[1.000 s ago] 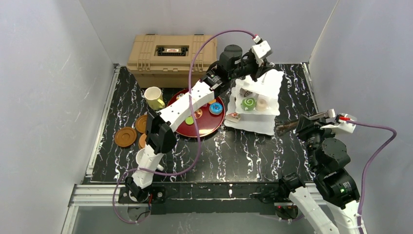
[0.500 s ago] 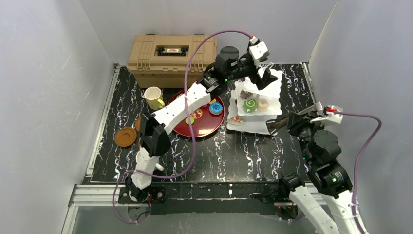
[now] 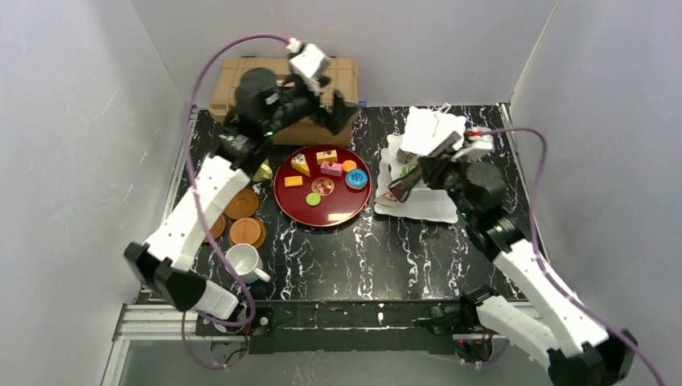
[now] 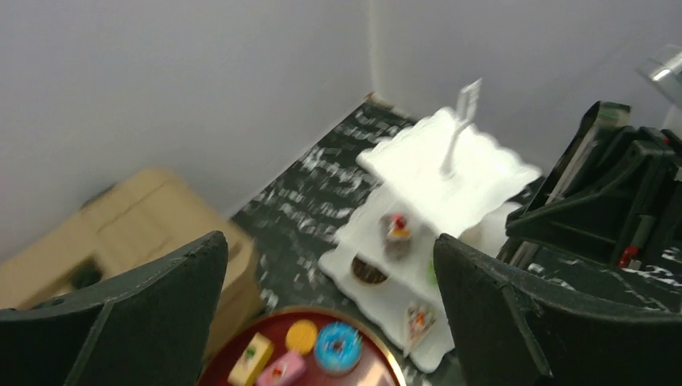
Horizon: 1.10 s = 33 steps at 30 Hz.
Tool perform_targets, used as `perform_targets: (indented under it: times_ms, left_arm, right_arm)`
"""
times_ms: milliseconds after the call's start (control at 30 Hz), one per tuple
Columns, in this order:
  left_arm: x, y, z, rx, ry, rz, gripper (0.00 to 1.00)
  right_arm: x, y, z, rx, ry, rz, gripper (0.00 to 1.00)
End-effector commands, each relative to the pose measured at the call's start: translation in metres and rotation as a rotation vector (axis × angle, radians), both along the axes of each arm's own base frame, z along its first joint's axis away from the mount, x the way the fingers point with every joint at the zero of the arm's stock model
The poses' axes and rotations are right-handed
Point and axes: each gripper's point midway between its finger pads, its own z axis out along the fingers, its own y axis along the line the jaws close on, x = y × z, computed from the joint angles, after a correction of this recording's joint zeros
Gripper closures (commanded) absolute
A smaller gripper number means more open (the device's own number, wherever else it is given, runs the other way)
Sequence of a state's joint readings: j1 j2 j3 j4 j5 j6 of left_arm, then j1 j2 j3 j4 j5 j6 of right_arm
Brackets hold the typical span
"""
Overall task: Serve the afternoon tea
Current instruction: Adjust the desert table at the center of the board, then pick up the desert from the tray.
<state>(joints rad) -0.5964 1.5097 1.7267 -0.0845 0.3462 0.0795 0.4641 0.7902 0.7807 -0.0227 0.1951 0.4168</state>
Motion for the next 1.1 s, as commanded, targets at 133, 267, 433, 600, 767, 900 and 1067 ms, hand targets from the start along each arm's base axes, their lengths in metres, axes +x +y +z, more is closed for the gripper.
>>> perform_targets:
  times_ms: [133,267,433,600,767,900,1067]
  left_arm:
    - [-0.004,0.117,-0.069,0.102,0.185,0.280,0.02]
    - [-0.007,0.144,-0.086,0.103,0.267,0.340,0.02]
    - [0.004,0.170,-0.110,0.091,0.360,0.406,0.02]
    - [0.017,0.189,-0.140,0.077,0.459,0.476,0.02]
    - [0.019,0.195,-0.165,0.132,0.534,0.478,0.02]
    - [0.019,0.202,-0.167,0.158,0.514,0.483,0.02]
    - [0.022,0.203,-0.164,0.139,0.504,0.480,0.02]
  right_arm:
    - [0.026,0.123,0.040,-0.058,-0.158,0.231,0.78]
    - [0.039,0.171,0.034,-0.140,-0.176,0.265,0.78]
    - [0.054,0.214,0.015,-0.263,-0.188,0.241,0.78]
    - [0.077,0.232,-0.010,-0.370,-0.180,0.175,0.76]
    - [0.094,0.250,-0.014,-0.426,-0.204,0.193,0.68]
    - [0.104,0.258,-0.016,-0.421,-0.206,0.236,0.61]
    - [0.109,0.263,-0.021,-0.412,-0.204,0.279,0.56]
